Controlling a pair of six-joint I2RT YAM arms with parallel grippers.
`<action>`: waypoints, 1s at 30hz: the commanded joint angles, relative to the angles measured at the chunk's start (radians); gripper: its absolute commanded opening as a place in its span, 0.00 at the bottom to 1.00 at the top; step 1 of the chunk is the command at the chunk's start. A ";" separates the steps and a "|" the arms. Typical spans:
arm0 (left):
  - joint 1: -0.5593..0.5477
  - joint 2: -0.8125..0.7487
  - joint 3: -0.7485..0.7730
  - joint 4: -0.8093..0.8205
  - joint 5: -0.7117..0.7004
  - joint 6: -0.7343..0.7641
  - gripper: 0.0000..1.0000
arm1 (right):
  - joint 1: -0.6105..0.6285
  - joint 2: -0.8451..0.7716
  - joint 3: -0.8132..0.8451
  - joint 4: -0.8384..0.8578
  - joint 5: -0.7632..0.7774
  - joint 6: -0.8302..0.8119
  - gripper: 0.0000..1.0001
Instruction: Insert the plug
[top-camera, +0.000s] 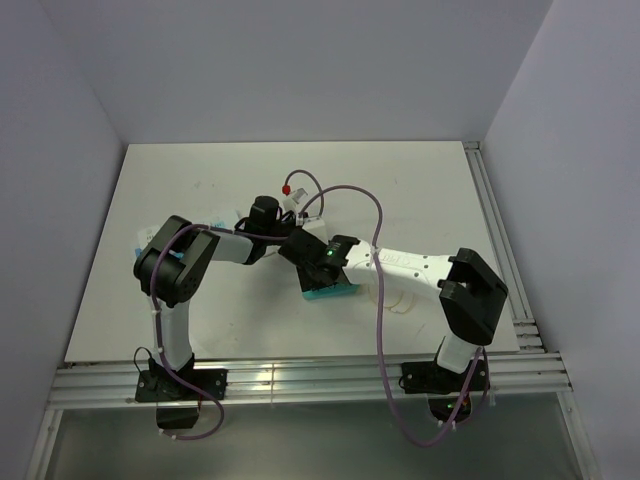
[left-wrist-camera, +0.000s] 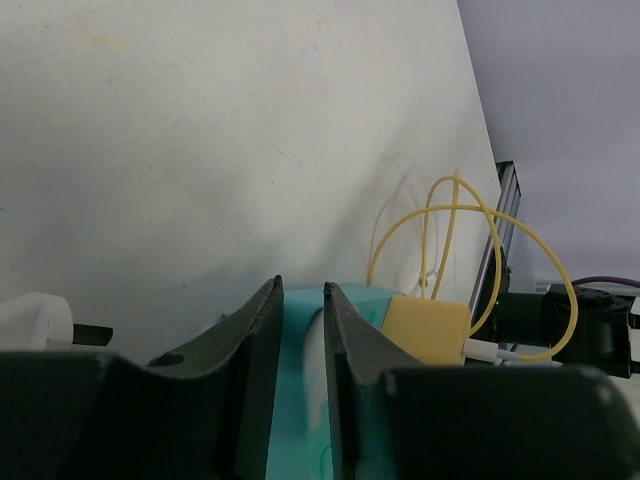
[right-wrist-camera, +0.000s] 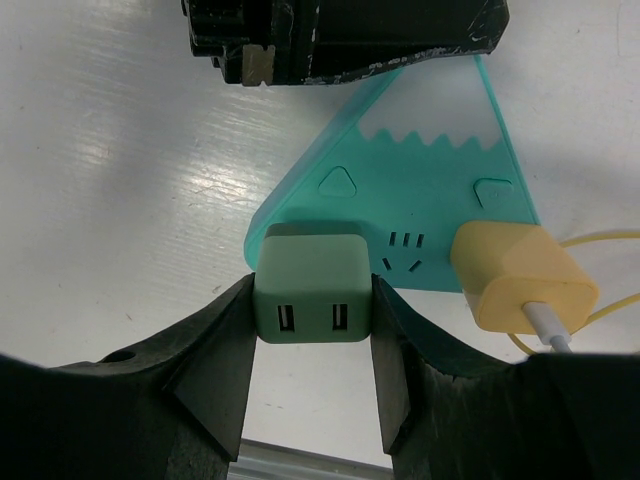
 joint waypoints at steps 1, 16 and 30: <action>-0.003 0.016 0.026 0.023 0.026 -0.005 0.28 | 0.006 0.038 0.005 -0.029 0.028 0.019 0.32; -0.003 0.022 0.024 0.030 0.030 -0.016 0.26 | 0.006 0.059 -0.033 -0.029 0.001 0.069 0.32; -0.008 0.013 0.021 0.010 0.014 -0.001 0.25 | -0.002 0.125 -0.059 -0.006 -0.085 0.059 0.33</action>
